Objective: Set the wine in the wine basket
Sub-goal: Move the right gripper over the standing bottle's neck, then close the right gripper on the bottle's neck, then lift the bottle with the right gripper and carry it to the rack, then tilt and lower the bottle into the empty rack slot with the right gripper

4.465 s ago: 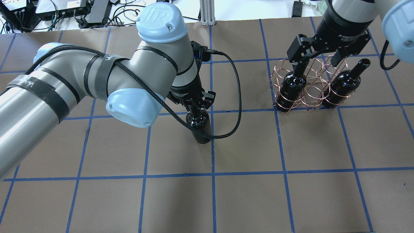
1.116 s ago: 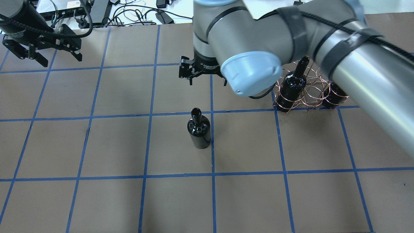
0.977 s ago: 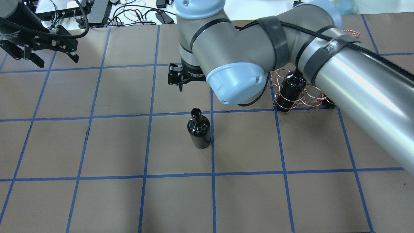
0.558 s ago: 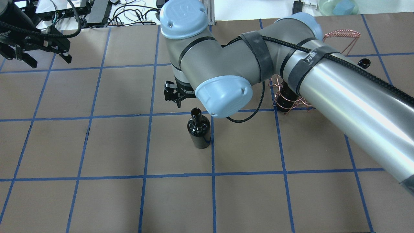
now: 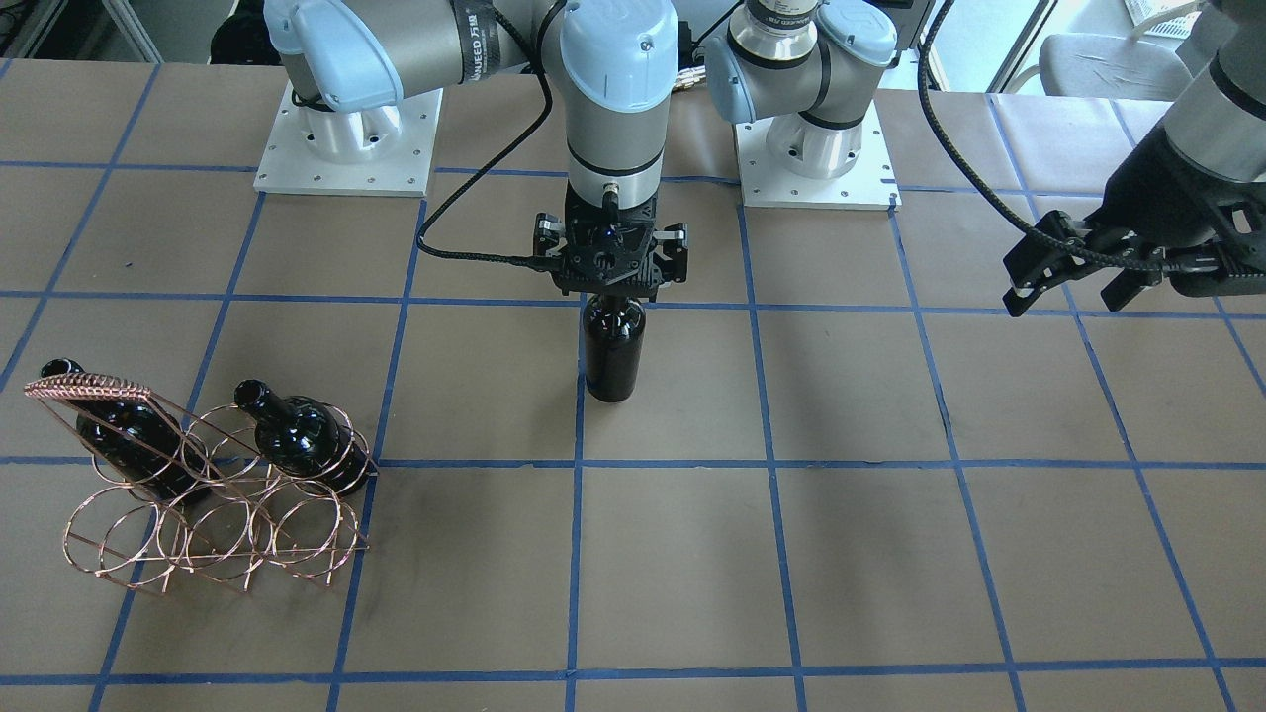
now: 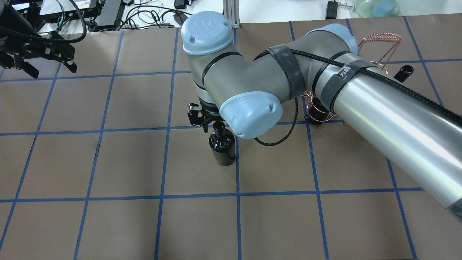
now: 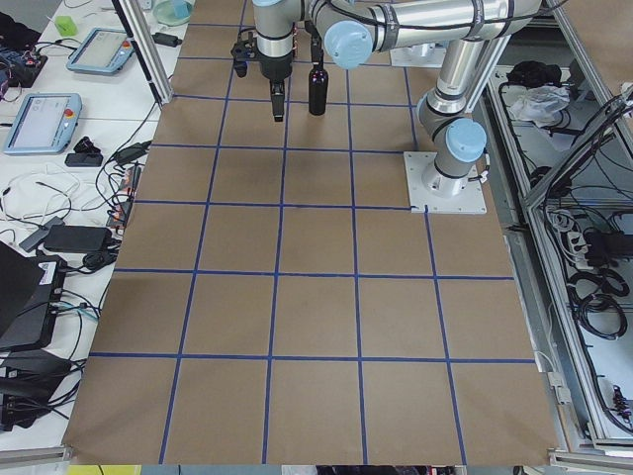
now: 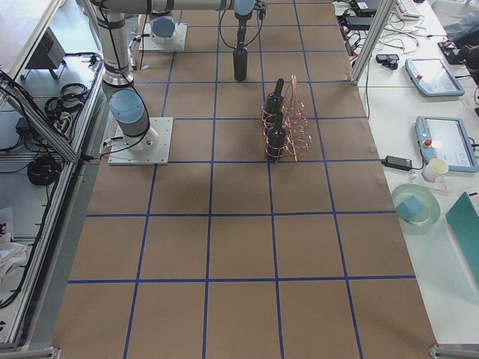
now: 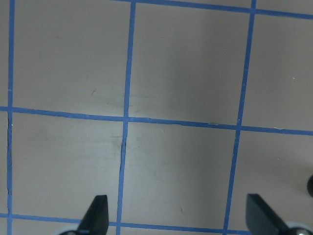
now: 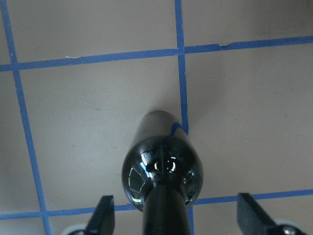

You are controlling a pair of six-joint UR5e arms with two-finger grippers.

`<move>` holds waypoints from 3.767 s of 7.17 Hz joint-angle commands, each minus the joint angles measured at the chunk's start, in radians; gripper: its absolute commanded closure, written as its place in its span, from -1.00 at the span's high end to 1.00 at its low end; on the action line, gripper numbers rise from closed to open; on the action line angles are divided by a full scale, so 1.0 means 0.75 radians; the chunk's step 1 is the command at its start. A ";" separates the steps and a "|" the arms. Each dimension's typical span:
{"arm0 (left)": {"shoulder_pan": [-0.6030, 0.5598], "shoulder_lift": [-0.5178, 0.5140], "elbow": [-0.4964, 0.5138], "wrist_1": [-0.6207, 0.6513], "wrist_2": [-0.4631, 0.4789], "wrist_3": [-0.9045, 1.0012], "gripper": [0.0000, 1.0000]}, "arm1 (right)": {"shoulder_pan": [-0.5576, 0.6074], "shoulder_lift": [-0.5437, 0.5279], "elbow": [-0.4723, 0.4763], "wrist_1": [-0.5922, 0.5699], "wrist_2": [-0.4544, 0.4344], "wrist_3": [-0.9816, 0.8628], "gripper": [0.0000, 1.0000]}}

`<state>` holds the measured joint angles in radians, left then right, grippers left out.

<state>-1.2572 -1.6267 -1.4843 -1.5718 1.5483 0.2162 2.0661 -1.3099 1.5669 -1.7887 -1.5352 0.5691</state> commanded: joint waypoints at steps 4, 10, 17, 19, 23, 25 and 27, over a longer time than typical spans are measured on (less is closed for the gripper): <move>-0.003 0.001 -0.005 -0.001 -0.003 0.000 1.00 | 0.000 0.000 0.001 -0.026 0.057 -0.041 -0.05; -0.011 0.005 -0.005 -0.033 -0.017 0.000 1.00 | -0.034 -0.063 -0.052 0.026 0.081 -0.072 -1.00; -0.264 0.062 -0.003 -0.042 -0.003 -0.192 1.00 | -0.803 -0.411 -0.140 0.489 -0.115 -0.794 -1.00; -0.301 0.083 -0.005 -0.042 -0.005 -0.202 1.00 | -0.922 -0.403 -0.138 0.489 -0.097 -0.948 -1.00; -0.302 0.085 -0.009 -0.044 -0.007 -0.190 1.00 | -0.957 -0.299 -0.146 0.354 -0.047 -1.029 -1.00; -0.302 0.081 -0.011 -0.044 -0.001 -0.198 1.00 | -0.957 -0.226 -0.197 0.338 -0.047 -1.035 -1.00; -0.295 0.081 -0.011 -0.044 -0.003 -0.200 1.00 | -0.953 -0.193 -0.199 0.311 -0.049 -1.031 -1.00</move>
<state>-1.4803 -1.5648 -1.4922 -1.6045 1.5489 0.0674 1.3497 -1.4712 1.4203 -1.5470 -1.5712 -0.2040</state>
